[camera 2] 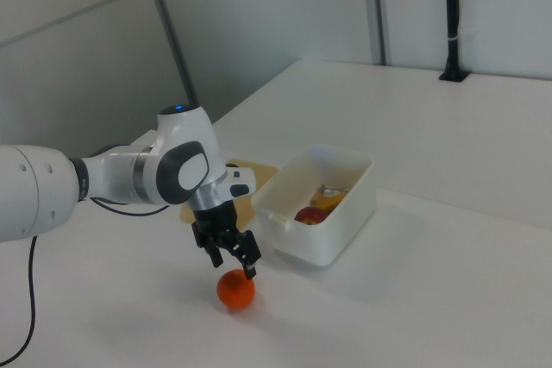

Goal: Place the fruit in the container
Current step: 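Move the gripper to the orange tangerine and grasp it, then lift the tangerine and carry it over the white container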

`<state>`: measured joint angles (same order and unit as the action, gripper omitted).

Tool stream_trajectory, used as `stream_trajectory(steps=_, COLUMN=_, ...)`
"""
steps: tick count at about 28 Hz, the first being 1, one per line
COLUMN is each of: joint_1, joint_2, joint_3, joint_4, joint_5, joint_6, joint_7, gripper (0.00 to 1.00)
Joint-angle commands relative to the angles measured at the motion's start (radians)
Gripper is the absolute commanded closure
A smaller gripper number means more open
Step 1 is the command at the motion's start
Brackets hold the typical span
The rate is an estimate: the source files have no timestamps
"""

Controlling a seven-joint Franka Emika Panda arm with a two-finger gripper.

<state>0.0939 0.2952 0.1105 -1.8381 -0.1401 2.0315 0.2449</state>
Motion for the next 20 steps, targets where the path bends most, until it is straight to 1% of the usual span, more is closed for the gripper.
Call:
stream_trajectory(steps=1, joint_1=0.004, joint_2=0.031, joint_3=0.011, joint_4=-0.01, joint_5=-0.009, joint_6=-0.001, joint_7=-0.012, gripper=0.0)
stream_trajectory(steps=5, joint_1=0.004, joint_2=0.035, joint_3=0.011, joint_4=-0.033, joint_5=-0.038, joint_6=0.001, joint_7=-0.012, gripper=0.0)
stream_trajectory(steps=6, joint_1=0.004, joint_2=0.036, joint_3=0.011, joint_4=-0.035, joint_5=-0.039, joint_6=0.001, joint_7=-0.013, gripper=0.01)
stream_trajectory(steps=9, joint_1=0.003, joint_2=0.036, joint_3=0.011, joint_4=-0.036, joint_5=-0.042, joint_6=0.001, joint_7=-0.013, gripper=0.1)
stream_trajectory(steps=10, joint_1=0.003, joint_2=0.036, joint_3=0.011, joint_4=-0.036, joint_5=-0.042, joint_6=0.001, joint_7=-0.013, gripper=0.17)
stream_trajectory(steps=11, joint_1=0.001, joint_2=0.033, joint_3=0.011, joint_4=-0.035, joint_5=-0.042, joint_6=-0.001, joint_7=-0.013, gripper=0.35)
stream_trajectory(steps=13, joint_1=0.0, joint_2=0.027, joint_3=0.011, joint_4=-0.035, joint_5=-0.041, joint_6=-0.002, joint_7=-0.013, gripper=0.5)
stream_trajectory(steps=15, joint_1=-0.002, joint_2=0.019, joint_3=0.011, joint_4=-0.032, joint_5=-0.041, joint_6=-0.008, joint_7=-0.013, gripper=0.62)
stream_trajectory(steps=16, joint_1=-0.005, joint_2=0.009, joint_3=0.009, joint_4=-0.023, joint_5=-0.041, joint_6=-0.013, joint_7=-0.015, gripper=0.64)
stream_trajectory(steps=20, joint_1=-0.014, joint_2=-0.037, joint_3=0.002, joint_4=0.008, joint_5=-0.039, joint_6=-0.016, joint_7=-0.015, gripper=0.65)
